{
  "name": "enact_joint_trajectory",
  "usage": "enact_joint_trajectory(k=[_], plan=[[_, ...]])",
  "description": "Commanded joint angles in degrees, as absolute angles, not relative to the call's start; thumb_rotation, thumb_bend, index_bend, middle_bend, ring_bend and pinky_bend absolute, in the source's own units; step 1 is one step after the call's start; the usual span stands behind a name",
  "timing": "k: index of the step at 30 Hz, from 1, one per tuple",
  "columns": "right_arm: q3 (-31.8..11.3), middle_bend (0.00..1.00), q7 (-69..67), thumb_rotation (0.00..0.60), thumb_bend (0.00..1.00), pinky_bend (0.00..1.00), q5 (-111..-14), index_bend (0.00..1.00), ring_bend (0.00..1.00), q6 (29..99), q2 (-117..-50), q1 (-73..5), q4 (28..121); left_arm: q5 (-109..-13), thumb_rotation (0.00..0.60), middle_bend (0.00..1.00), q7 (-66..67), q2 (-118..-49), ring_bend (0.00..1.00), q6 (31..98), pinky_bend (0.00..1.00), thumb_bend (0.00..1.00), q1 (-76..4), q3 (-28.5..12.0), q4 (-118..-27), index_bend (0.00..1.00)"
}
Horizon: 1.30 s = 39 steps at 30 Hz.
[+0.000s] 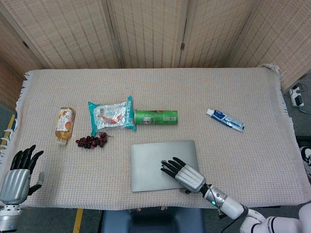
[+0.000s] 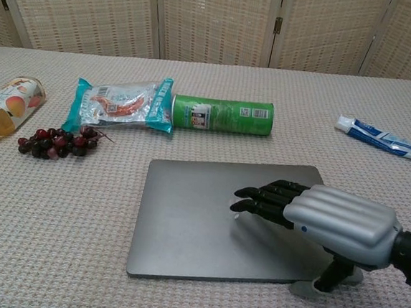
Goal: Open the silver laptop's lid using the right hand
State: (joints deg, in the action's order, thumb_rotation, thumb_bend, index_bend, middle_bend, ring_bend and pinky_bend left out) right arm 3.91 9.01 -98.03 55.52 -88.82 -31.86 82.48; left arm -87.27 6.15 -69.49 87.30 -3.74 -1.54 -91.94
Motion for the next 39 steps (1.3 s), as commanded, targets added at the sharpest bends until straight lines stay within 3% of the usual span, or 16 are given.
enact_joint_trajectory(k=[1, 10, 39], plan=[[2.8, 0.0, 8.7, 0.6, 0.25, 0.0, -96.6, 0.0, 0.0, 56.3, -88.1, -31.9, 82.8, -87.2, 0.6, 0.05, 6.1, -69.6, 0.01, 87.3, 0.0, 0.55, -3.7, -1.5, -91.9, 0.17], [3.9, 0.0, 7.4, 0.6, 0.25, 0.0, -98.3, 0.0, 0.0, 56.5, -86.4, -33.2, 86.8, -87.1, 0.6, 0.05, 6.1, -69.7, 0.01, 87.3, 0.0, 0.55, -3.7, -1.6, -91.7, 0.17], [1.2, 0.0, 11.2, 0.6, 0.25, 0.0, -93.2, 0.0, 0.0, 49.9, -92.8, -39.0, 82.0, -86.6, 0.6, 0.05, 4.8, -69.7, 0.01, 87.3, 0.0, 0.55, -3.1, -1.4, -90.4, 0.17]])
